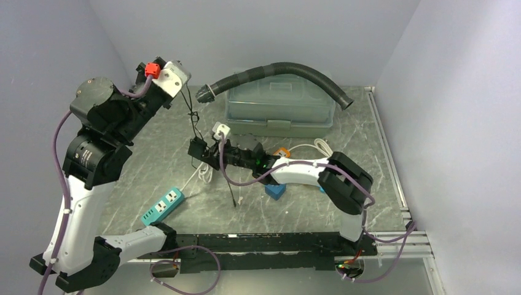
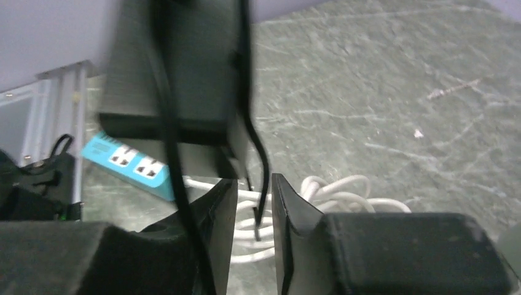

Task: Insert the plug
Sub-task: Place the plug at the center of the board.

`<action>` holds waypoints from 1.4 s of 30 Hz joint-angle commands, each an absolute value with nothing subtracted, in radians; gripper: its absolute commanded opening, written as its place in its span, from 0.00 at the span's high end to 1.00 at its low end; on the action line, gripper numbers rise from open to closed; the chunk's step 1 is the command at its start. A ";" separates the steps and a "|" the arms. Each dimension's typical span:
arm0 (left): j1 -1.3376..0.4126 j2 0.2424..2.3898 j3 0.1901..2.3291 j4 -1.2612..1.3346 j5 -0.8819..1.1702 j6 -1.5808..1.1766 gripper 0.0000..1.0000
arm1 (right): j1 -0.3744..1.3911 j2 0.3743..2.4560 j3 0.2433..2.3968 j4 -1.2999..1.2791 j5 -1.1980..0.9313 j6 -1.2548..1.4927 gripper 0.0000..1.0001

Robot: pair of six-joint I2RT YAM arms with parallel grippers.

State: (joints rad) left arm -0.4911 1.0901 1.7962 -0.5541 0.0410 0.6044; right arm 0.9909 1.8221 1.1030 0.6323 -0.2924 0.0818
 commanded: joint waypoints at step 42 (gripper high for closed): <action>-0.488 1.002 1.586 -0.466 0.077 0.589 1.00 | 1.131 1.347 0.942 0.239 0.158 0.123 1.00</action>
State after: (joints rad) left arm -0.4911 1.0016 1.5745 -0.5499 0.0483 0.6083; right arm 1.0954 1.3445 0.8860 0.3073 0.1314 0.1165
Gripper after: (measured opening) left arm 0.031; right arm 0.017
